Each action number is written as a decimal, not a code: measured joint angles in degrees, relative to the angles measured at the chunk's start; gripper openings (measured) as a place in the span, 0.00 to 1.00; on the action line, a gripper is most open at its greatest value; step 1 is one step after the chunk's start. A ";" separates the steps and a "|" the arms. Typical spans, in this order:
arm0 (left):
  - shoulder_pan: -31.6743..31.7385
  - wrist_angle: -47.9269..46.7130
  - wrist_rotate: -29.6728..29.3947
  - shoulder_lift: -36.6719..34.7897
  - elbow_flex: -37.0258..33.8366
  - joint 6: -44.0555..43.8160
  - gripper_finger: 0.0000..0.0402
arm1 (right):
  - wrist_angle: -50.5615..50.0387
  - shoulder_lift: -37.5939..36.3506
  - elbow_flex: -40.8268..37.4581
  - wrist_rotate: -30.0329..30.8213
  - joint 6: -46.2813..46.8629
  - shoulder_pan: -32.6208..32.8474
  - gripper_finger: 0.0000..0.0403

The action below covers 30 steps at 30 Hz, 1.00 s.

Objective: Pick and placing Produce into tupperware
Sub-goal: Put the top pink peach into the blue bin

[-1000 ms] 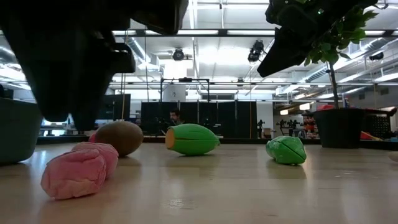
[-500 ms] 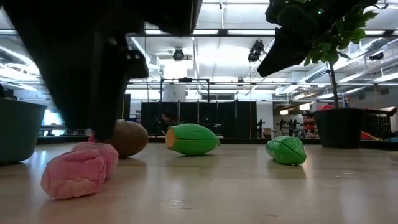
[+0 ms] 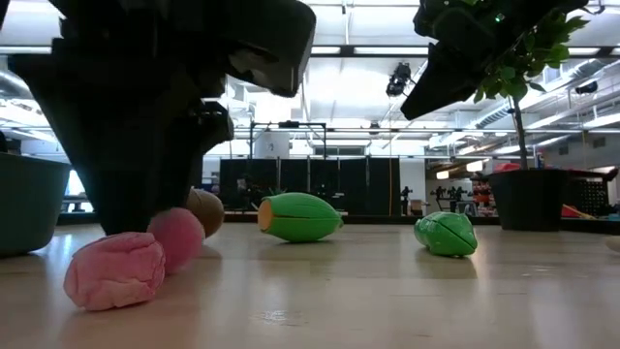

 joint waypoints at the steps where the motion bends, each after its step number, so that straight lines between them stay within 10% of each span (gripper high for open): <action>1: 0.11 0.10 -0.02 -0.03 0.04 -0.12 0.47 | -0.02 0.00 0.00 0.00 -0.01 -0.01 0.57; 30: 3.74 5.13 -2.14 -0.15 0.11 4.09 0.47 | 0.00 0.00 0.00 -0.02 -0.06 -0.01 0.57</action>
